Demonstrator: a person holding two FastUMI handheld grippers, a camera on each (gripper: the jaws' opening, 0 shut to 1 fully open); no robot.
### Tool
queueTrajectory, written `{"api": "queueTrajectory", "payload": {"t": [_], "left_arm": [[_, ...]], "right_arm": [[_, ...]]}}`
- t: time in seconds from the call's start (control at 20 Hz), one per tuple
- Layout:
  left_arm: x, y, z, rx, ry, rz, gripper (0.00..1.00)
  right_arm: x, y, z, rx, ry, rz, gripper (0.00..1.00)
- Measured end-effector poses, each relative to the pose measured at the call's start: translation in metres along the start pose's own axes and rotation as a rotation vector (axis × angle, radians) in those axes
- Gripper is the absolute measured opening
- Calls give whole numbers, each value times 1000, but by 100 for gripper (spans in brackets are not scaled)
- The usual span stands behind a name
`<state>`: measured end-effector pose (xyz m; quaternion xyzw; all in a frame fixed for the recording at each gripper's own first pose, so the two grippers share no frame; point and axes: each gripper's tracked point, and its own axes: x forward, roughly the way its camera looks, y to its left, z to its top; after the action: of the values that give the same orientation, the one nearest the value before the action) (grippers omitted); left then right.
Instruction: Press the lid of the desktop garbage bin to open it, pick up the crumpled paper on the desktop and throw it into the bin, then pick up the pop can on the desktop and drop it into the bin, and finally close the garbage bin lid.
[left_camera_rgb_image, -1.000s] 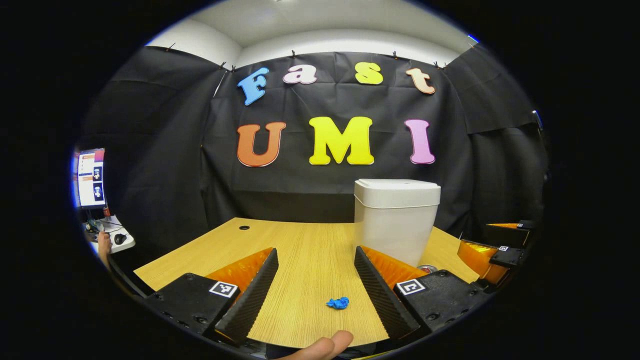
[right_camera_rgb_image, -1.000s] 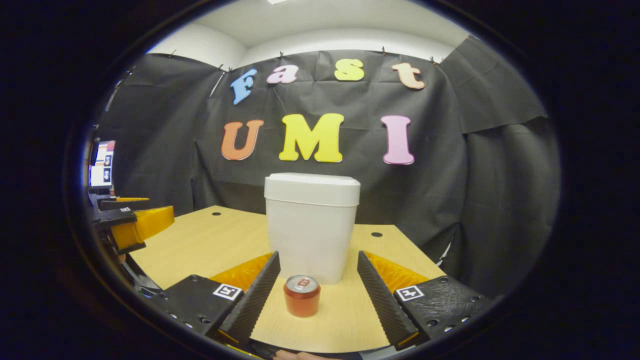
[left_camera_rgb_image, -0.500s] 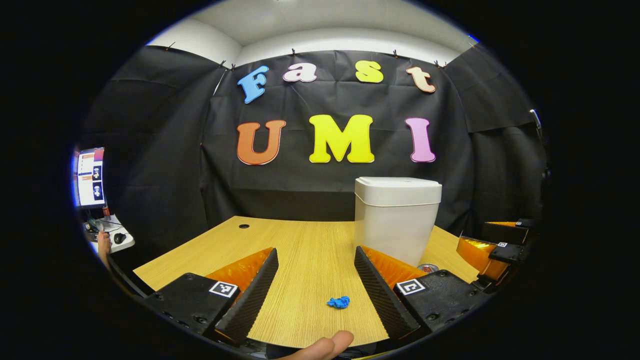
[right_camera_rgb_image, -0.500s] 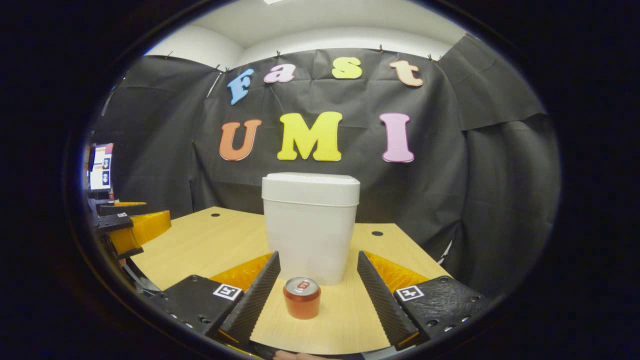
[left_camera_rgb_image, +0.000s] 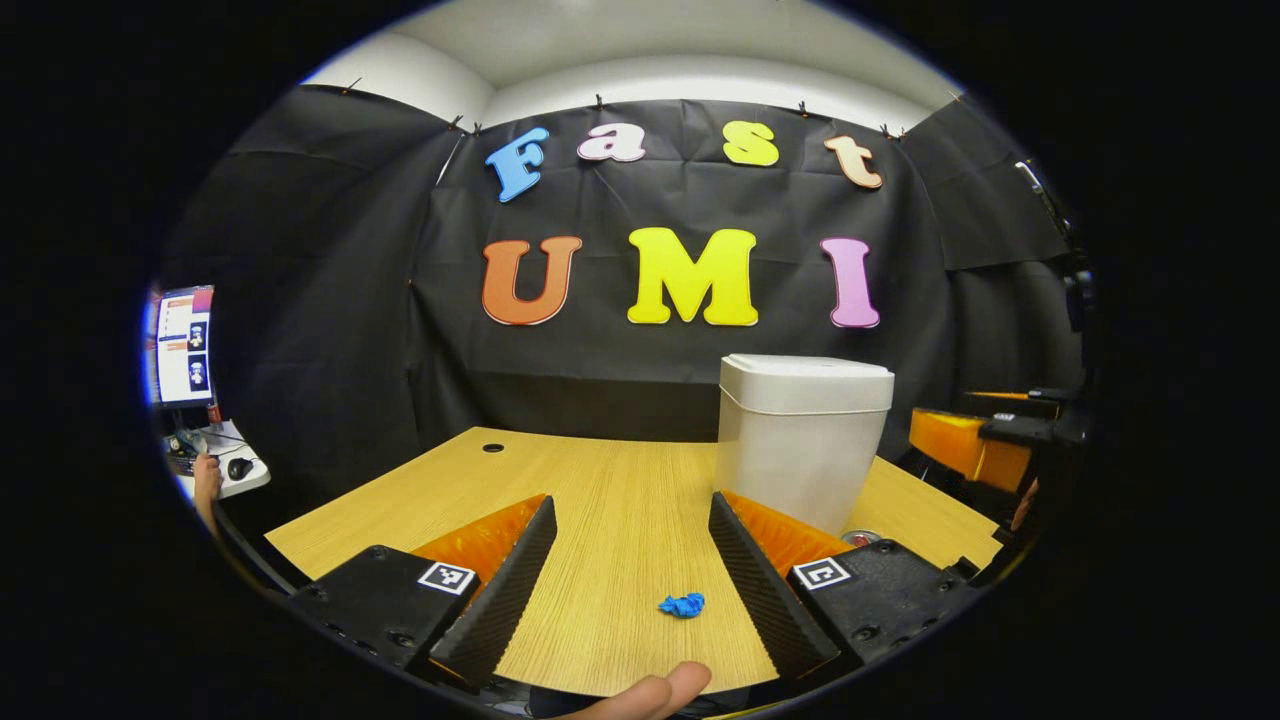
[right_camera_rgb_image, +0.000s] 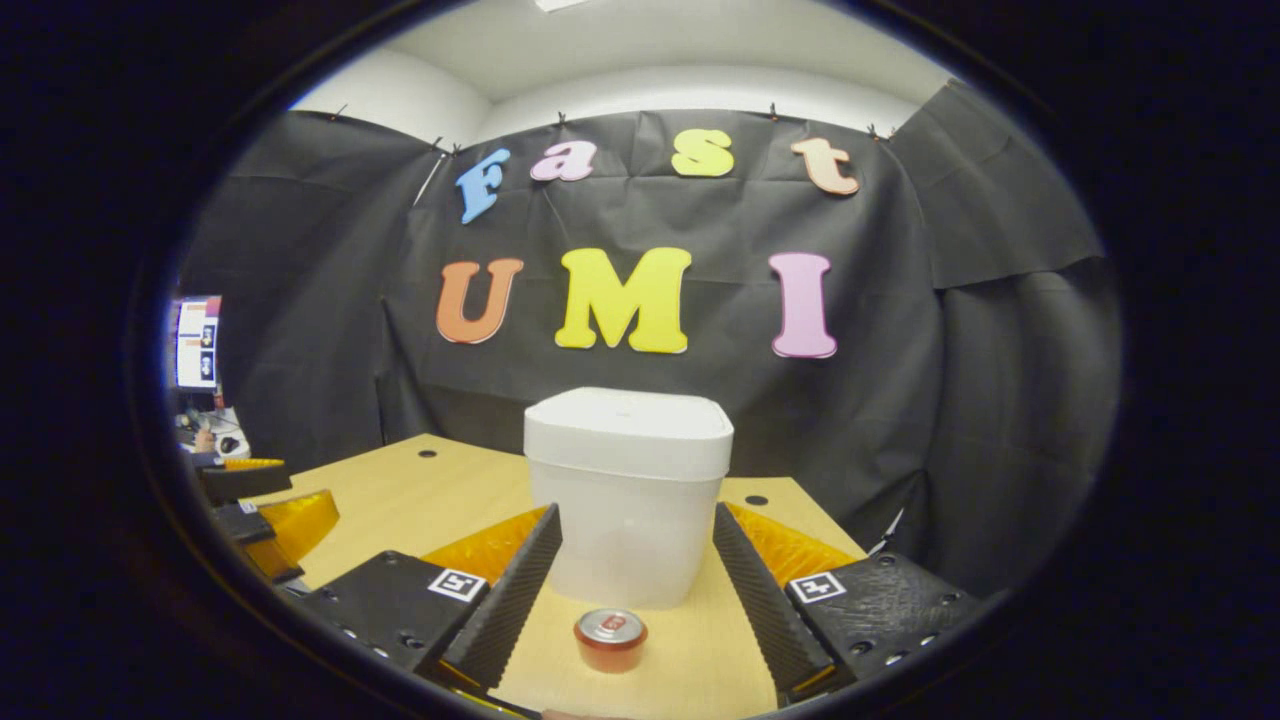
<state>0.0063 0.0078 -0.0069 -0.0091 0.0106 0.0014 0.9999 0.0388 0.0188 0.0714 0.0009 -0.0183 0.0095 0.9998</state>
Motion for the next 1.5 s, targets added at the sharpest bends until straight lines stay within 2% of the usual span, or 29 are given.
{"api": "queueTrajectory", "payload": {"t": [0.05,0.2,0.3,0.4,0.45,0.55,0.6,0.7,0.75,0.9,1.0,1.2,1.3,1.35,1.5], "left_arm": [[0,2,-1,6,0,1,99],[3,4,-3,6,6,-5,99],[5,6,-6,2,13,-4,99],[6,10,-7,-5,18,2,99],[7,12,-7,-7,17,3,99],[9,18,-6,-13,15,9,99],[9,21,-6,-18,16,14,99],[11,26,-7,-28,19,21,99],[12,28,-7,-32,20,21,99],[16,33,-12,-21,26,22,99],[19,36,-16,-27,44,28,99],[21,37,-15,-68,40,21,99],[22,40,-16,-78,45,16,99],[23,45,-17,-77,46,27,99],[26,48,-20,-84,55,31,99]], "right_arm": [[6,3,9,4,-4,8,93],[26,8,31,10,12,17,75],[38,7,48,37,10,5,68],[52,18,65,61,-7,35,64],[60,17,70,60,-8,26,61],[77,12,79,38,-8,-9,32],[88,8,80,24,2,-34,14],[105,16,74,35,34,3,1],[110,22,72,37,45,24,1],[124,19,67,33,69,24,1],[133,11,60,32,82,-26,0],[149,14,47,30,144,-25,1],[153,15,31,47,210,-13,1],[154,15,33,50,197,-11,1],[151,11,28,-14,213,-38,2]]}}
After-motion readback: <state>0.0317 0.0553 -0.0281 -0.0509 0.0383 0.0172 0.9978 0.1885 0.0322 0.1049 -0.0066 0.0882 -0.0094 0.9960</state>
